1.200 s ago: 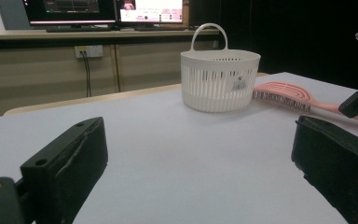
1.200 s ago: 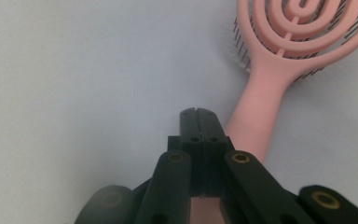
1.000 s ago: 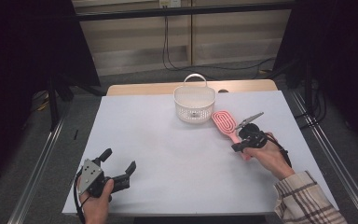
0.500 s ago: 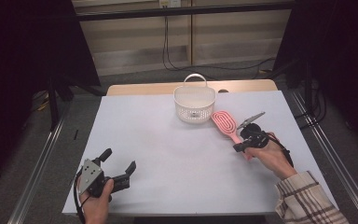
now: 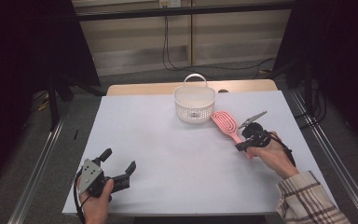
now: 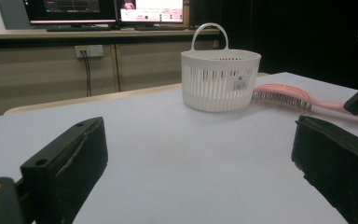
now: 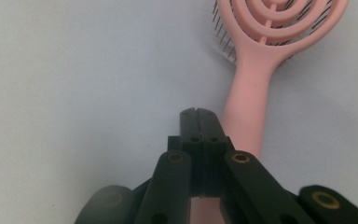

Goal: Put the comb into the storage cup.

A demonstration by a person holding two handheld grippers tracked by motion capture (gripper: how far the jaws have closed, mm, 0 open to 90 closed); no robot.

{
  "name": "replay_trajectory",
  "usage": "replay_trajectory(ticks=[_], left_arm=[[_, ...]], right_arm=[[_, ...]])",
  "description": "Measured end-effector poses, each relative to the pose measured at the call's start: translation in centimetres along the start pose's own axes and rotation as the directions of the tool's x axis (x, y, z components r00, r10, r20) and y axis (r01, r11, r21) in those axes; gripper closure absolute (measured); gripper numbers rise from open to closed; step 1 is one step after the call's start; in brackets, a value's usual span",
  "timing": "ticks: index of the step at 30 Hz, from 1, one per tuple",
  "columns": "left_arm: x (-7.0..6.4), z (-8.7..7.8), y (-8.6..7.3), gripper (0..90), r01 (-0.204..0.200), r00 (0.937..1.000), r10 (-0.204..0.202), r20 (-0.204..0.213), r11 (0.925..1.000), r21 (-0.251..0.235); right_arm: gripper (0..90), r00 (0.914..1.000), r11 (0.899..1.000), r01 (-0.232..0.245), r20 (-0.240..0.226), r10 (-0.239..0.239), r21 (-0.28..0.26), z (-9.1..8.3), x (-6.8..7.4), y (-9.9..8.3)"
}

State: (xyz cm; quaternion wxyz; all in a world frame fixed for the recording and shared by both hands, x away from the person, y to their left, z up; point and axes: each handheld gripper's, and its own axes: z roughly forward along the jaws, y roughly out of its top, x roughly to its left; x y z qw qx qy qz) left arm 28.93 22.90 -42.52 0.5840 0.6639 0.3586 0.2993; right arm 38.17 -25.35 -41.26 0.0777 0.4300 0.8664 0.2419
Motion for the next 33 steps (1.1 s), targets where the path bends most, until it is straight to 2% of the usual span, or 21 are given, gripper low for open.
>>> replay_trajectory(ticks=[15,22,26,31,33], left_arm=[[0.0,0.0,0.0,3.7,0.001,1.0000,-0.001,0.000,1.0000,-0.002],[0.0,0.0,0.0,3.7,-0.001,1.0000,0.001,0.000,1.0000,-0.001],[0.0,0.0,0.0,3.7,0.000,1.0000,0.000,0.000,1.0000,-0.002],[0.0,0.0,0.0,3.7,0.002,1.0000,-0.002,0.000,1.0000,-0.004],[0.0,0.0,0.0,3.7,0.002,1.0000,-0.002,0.001,1.0000,-0.004]], right_arm=[[90.0,0.9997,1.000,-0.007,0.023,0.006,0.010,-0.3,-0.5,-0.1],[90.0,0.9994,1.000,-0.017,0.029,0.017,-0.009,-0.9,-0.9,-0.3],[90.0,0.9998,1.000,-0.017,0.009,0.017,-0.021,-0.8,-0.8,-0.3],[90.0,0.9992,0.997,-0.028,-0.031,0.026,-0.070,-0.9,-0.8,-0.3],[90.0,0.9992,0.995,-0.024,-0.034,0.021,-0.096,-1.1,-0.7,-0.2]])
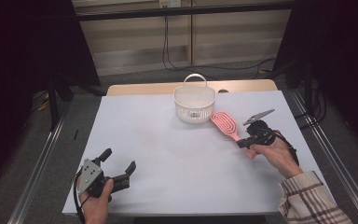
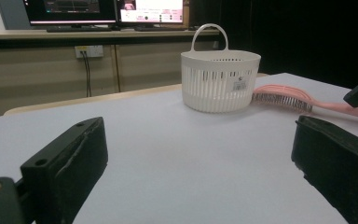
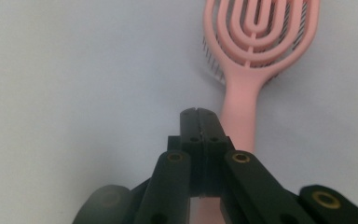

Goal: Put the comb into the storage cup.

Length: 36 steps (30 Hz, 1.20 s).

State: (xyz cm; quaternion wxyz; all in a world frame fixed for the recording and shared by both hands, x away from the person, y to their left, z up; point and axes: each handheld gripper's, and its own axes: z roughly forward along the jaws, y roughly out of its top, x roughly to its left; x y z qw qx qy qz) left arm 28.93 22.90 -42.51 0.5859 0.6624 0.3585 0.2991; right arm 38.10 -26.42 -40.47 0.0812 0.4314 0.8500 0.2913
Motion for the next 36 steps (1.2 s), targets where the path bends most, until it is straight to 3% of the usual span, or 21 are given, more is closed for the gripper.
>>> replay_trajectory(ticks=[6,14,18,21,28,30,33,36], left_arm=[[0.0,0.0,0.0,3.7,0.007,1.0000,-0.007,-0.001,1.0000,-0.003],[0.1,0.0,0.0,3.7,0.008,1.0000,-0.008,-0.004,1.0000,-0.003],[0.1,0.0,0.0,3.7,0.011,0.9999,-0.011,-0.002,0.9999,-0.004],[0.1,0.0,0.0,3.7,0.007,1.0000,-0.007,-0.001,1.0000,-0.004],[0.2,0.2,0.0,3.7,0.012,0.9999,-0.012,0.005,0.9999,-0.003],[0.2,0.2,0.0,3.7,0.015,0.9999,-0.015,0.006,0.9999,-0.004],[0.2,0.3,0.1,3.7,0.008,0.9999,-0.008,0.006,1.0000,-0.001],[0.2,0.3,0.0,3.7,0.010,0.9999,-0.010,0.004,0.9999,0.000]], right_arm=[[86.6,0.9999,0.998,0.000,-0.014,-0.001,-0.070,-0.4,-0.2,0.0],[71.5,0.9998,0.989,0.017,-0.012,-0.019,-0.150,-1.0,-0.2,0.1],[52.2,0.9997,0.985,0.024,0.008,-0.023,-0.173,-1.2,0.0,0.2],[31.3,0.9998,0.982,0.007,0.020,-0.003,-0.189,-1.3,0.0,0.2],[9.0,0.9999,0.980,0.006,0.011,-0.004,-0.200,-1.5,0.0,0.2],[9.5,1.0000,0.978,0.000,0.008,0.002,-0.207,-1.7,0.0,0.2],[4.4,0.9985,0.978,-0.006,0.053,0.017,-0.210,-2.0,0.0,0.2],[5.7,0.9995,0.977,-0.004,0.031,0.011,-0.213,-2.1,0.0,0.1]])
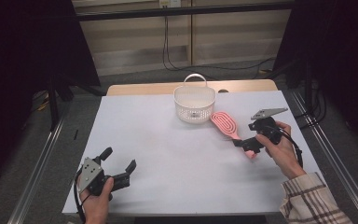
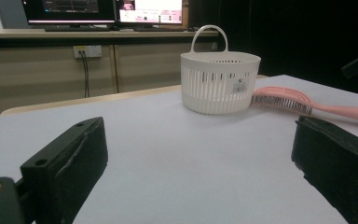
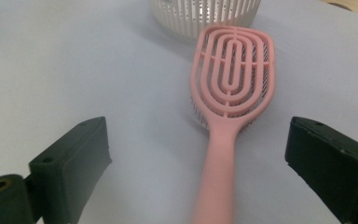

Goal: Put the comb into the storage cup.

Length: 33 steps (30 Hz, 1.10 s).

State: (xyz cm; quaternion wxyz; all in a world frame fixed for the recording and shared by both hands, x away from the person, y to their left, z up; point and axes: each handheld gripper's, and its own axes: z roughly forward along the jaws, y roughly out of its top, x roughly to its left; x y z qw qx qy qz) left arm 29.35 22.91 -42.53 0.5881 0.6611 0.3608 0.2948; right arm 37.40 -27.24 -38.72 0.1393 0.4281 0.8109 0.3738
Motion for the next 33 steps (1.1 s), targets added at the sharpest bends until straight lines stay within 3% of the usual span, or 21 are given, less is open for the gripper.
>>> replay_trajectory(ticks=[4,8,11,21,33], left_arm=[[0.0,-0.1,0.0,3.7,-0.003,1.0000,0.003,0.001,1.0000,-0.002],[0.0,-0.1,0.0,3.7,-0.009,1.0000,0.009,0.000,1.0000,-0.001],[-0.1,0.0,0.0,3.7,-0.008,1.0000,0.008,0.000,1.0000,0.000],[-0.1,0.1,0.0,3.7,-0.008,1.0000,0.008,0.002,1.0000,0.001],[0.0,0.0,0.0,3.7,-0.006,1.0000,0.006,0.000,1.0000,-0.001]], right_arm=[[5.2,0.9992,0.999,0.009,0.039,-0.007,-0.039,0.0,0.2,0.3],[5.4,0.9988,0.998,-0.029,0.036,0.031,-0.057,0.0,-0.3,0.5],[6.2,0.9972,0.996,-0.069,0.026,0.071,-0.049,0.0,-0.8,0.7],[5.3,0.9909,0.991,-0.132,-0.029,0.131,-0.031,0.1,-2.0,1.7],[4.2,0.9971,0.997,-0.076,-0.006,0.076,0.004,0.8,-2.4,3.2]])
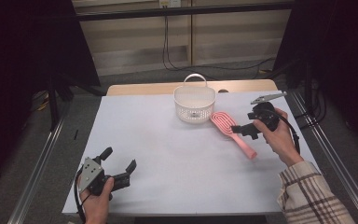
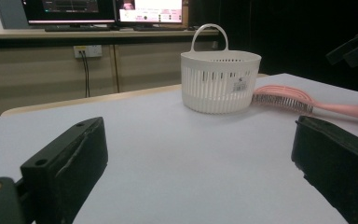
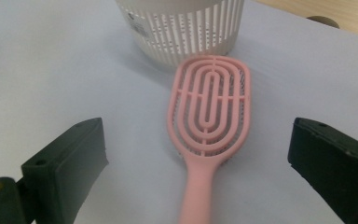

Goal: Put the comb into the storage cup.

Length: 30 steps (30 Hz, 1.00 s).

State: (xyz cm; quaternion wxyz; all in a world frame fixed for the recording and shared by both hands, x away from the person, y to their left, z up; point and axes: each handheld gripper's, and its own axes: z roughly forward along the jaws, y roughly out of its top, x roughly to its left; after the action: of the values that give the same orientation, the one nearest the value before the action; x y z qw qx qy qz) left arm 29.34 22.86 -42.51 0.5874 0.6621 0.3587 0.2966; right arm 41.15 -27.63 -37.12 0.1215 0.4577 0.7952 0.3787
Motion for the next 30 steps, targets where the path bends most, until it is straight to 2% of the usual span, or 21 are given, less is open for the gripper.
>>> replay_trajectory(ticks=[6,8,15,30], left_arm=[[0.0,0.0,0.0,3.7,-0.001,1.0000,0.001,0.000,1.0000,0.000],[0.0,0.0,0.0,3.7,-0.002,1.0000,0.002,0.001,1.0000,0.001],[0.0,0.0,0.0,3.7,-0.003,1.0000,0.003,0.002,1.0000,0.001],[0.0,-0.1,0.0,3.7,-0.005,1.0000,0.005,0.002,1.0000,0.000]], right_arm=[[4.6,1.0000,1.000,-0.007,0.003,0.007,0.027,0.6,0.0,1.0],[4.6,0.9998,1.000,0.007,0.017,-0.008,0.030,0.7,0.1,1.4],[4.9,0.9997,0.998,0.023,0.007,-0.024,0.054,1.2,0.2,2.4],[5.0,0.9993,0.991,0.037,0.006,-0.038,0.127,3.0,0.2,3.2]])
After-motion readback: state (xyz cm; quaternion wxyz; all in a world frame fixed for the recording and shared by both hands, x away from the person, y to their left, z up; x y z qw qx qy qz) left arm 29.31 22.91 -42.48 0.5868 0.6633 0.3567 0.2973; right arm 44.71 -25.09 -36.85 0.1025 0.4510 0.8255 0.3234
